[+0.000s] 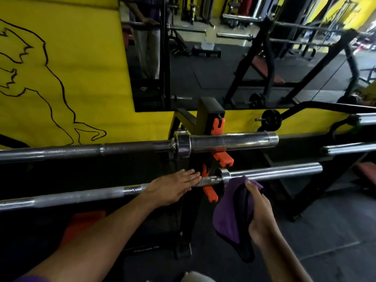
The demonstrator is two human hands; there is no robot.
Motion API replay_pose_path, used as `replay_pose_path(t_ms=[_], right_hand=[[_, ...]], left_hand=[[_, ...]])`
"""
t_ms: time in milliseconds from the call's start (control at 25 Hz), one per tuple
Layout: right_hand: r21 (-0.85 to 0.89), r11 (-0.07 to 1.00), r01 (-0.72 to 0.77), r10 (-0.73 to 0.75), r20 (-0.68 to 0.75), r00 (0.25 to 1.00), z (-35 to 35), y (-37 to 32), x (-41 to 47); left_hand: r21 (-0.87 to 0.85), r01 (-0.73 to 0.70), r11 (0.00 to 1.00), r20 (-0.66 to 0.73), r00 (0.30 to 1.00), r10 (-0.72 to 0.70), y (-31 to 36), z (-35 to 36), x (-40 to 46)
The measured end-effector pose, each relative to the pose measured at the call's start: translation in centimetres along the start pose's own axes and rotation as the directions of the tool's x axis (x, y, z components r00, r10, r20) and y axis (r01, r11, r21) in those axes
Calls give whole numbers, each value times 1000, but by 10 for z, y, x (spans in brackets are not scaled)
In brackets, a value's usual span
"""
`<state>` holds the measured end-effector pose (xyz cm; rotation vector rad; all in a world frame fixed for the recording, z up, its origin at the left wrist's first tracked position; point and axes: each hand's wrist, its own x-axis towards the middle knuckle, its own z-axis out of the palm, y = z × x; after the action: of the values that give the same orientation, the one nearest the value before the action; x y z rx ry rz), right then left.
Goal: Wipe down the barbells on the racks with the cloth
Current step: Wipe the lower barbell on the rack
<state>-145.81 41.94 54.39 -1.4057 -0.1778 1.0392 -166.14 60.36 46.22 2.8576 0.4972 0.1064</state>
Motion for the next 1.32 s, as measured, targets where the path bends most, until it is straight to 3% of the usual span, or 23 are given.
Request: replay_pose_path(t_ms=[80,120,200,280,320,360,560,760,840,920,1000,1120,1280,1320], right_hand=[[-160,974,163,-167,-10,986,6,3,2],[-326,903,279,-296,-5,955,11,5,4],[-623,591,513,-543,163,824,25,15,15],[-789,157,594,-548,431,717,38,38,32],[-826,4,564,-512,483,710,40,50,42],[-847,-70,527,-506,485,713,41,57,47],[-883,-50,466,-488,429,760,36,47,43],[-916,-140,375,-604,379,701,43,35,32],[-931,-229,284,-557,365,746,54,51,30],[-944,-233,234,-502,323,803,68,60,30],[-962,-188,200,-457,266,849,82,61,30],[-984,-10,179,-402,168,900,92,42,25],[-989,113,97,-191,74,979,86,24,29],[-980,186,70,-169,38,985,82,23,29]], left_hand=[[-6,28,1000,5,1000,-28,3,-1,-3],[-13,41,999,12,999,-41,3,-2,-4],[-66,64,996,48,997,-61,4,-7,-6],[-55,76,996,76,995,-71,3,-9,-7],[-24,69,997,68,995,-68,1,-9,-9],[1,64,998,58,996,-64,-1,-8,-12],[68,35,997,74,996,-40,-28,-8,-44],[27,-10,1000,26,1000,9,-43,-7,-56],[15,-28,999,-13,1000,29,-43,0,-55],[-36,-33,999,-15,999,33,-47,4,-57],[-113,-46,992,14,999,48,-51,1,-58],[-175,-99,980,57,992,111,-54,-3,-61],[-205,-182,962,101,973,206,-64,-7,-69],[-203,-191,960,101,971,215,-65,-8,-72]])
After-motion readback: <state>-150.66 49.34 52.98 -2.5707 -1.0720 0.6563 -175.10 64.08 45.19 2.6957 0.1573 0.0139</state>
